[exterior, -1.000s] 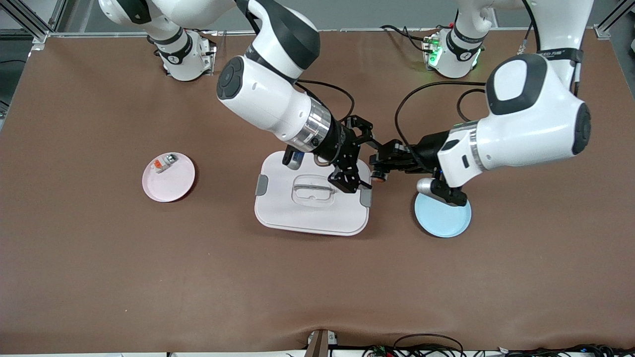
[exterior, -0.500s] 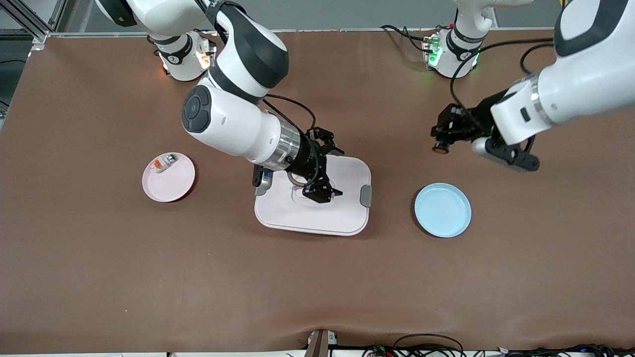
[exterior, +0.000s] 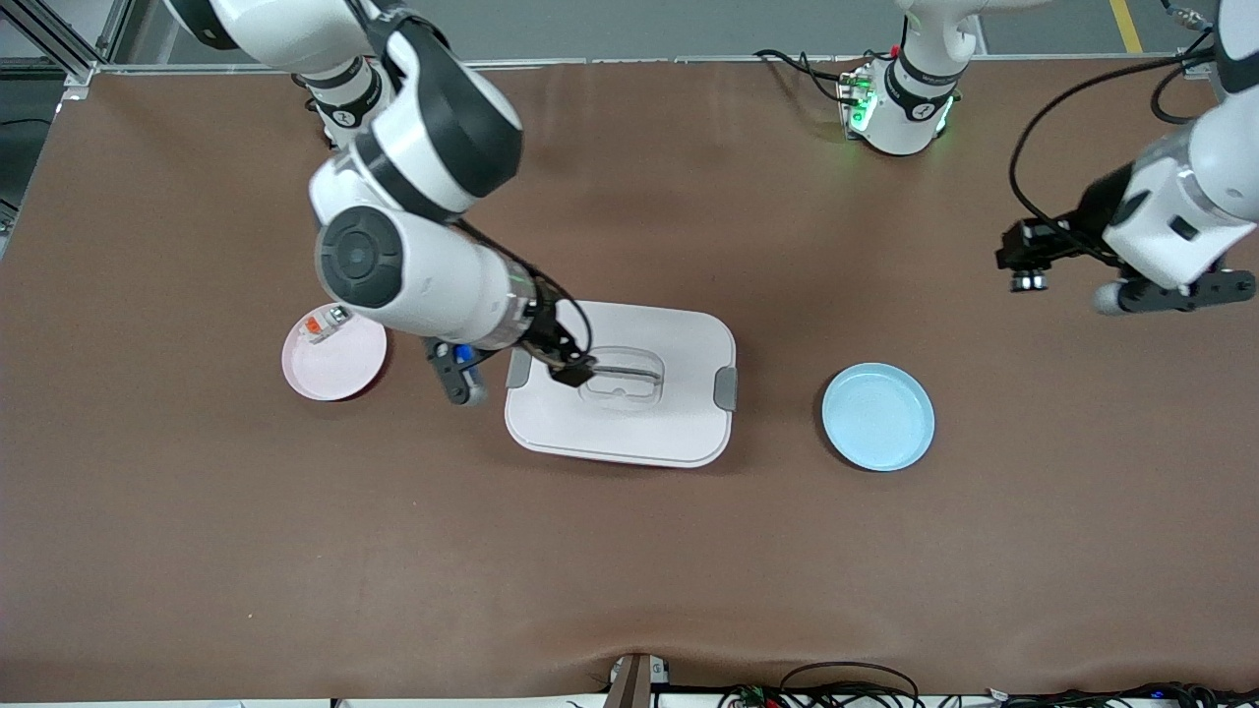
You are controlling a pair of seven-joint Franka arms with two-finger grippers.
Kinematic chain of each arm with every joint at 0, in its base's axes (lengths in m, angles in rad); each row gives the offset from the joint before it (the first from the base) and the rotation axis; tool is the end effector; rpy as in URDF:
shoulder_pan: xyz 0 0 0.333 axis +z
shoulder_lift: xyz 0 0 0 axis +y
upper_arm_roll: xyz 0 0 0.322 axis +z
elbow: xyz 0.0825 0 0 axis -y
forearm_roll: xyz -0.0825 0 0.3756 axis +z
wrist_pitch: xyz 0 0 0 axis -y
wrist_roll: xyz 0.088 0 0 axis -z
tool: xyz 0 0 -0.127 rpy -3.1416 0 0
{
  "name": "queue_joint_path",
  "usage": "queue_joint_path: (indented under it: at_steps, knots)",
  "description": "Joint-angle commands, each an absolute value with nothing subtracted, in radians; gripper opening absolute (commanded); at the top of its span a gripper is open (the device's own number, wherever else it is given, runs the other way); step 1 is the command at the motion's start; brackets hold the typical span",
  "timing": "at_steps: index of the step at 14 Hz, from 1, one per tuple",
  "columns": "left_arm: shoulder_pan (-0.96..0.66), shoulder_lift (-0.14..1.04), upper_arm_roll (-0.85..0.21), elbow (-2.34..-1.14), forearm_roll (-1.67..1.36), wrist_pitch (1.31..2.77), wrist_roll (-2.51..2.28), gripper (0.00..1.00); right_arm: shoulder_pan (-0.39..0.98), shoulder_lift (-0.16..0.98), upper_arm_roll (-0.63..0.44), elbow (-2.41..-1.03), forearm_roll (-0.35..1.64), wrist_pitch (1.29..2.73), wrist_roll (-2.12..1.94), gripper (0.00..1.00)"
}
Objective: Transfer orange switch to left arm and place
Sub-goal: 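Retract the right gripper while the left gripper carries the switch toward the blue plate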
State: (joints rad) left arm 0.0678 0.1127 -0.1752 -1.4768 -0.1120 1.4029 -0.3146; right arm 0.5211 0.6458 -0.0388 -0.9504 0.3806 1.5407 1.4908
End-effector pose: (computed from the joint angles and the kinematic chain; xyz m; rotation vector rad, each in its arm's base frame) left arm 0.5535 -0.0699 0.5801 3.0205 0.3000 -0.3171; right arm 0.6093 0.3838 0.4901 -2.5899 1.4155 0.4904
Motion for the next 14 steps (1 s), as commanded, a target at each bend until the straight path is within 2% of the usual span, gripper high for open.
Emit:
queue_joint_path:
  at_steps: [1,5,14]
  knots:
    - [0.106,0.138,-0.176,-1.486,-0.065,1.408,-0.408,0.00,0.470,0.604,-0.029,-0.956,0.312,1.451,1.292,1.00]
    - [0.164,0.186,-0.178,-1.512,-0.052,1.457,-0.631,0.00,0.379,0.581,-0.029,-0.956,0.238,1.298,0.926,1.00]
    - [0.160,0.141,-0.193,-1.863,-0.043,1.868,-1.107,0.00,0.206,0.561,-0.029,-0.956,0.049,1.111,0.321,1.00]
